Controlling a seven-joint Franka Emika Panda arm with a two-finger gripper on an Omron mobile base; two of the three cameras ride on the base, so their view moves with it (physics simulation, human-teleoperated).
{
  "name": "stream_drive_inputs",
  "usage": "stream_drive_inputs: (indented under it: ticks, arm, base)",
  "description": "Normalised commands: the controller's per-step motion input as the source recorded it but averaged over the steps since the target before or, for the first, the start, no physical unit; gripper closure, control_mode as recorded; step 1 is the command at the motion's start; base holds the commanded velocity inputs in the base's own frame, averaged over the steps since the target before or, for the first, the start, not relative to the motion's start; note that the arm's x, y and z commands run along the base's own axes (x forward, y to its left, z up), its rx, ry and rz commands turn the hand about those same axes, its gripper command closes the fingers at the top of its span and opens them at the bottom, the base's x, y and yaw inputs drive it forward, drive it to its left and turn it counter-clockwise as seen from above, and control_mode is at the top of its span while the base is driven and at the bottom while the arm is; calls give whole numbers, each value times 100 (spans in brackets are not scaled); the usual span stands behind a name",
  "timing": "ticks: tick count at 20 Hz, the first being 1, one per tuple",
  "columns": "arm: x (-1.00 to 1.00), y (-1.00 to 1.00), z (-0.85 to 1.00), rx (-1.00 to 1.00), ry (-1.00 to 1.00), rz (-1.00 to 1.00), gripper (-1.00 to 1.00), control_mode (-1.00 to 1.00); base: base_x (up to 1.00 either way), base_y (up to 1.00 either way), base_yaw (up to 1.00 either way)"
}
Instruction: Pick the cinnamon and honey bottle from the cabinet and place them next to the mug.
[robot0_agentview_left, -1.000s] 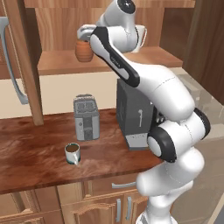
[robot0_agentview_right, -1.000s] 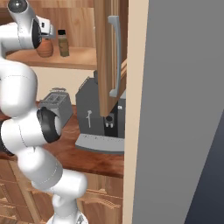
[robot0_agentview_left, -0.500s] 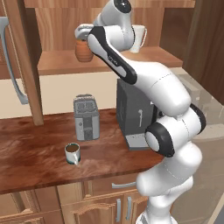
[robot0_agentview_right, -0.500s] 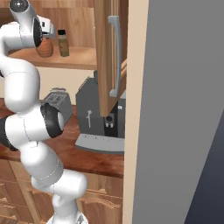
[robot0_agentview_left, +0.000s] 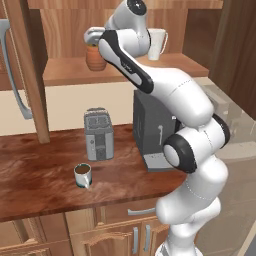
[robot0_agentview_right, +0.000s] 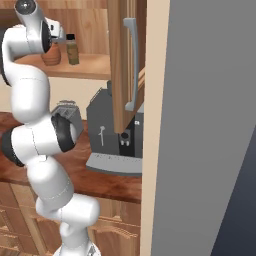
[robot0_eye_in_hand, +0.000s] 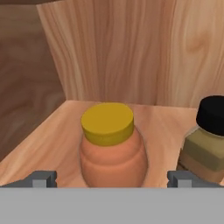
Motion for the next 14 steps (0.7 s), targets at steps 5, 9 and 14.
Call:
stream_drive_inputs:
  ticks: [5,9,14]
  arm:
    - [12,4,0,0,0,0,-100,-100]
    - [3,6,0,0,0,0,-100,-100]
    - [0,2,-1,0,3,0,-100,-100]
  base:
    - [0,0,0]
    - [0,0,0]
    - [0,0,0]
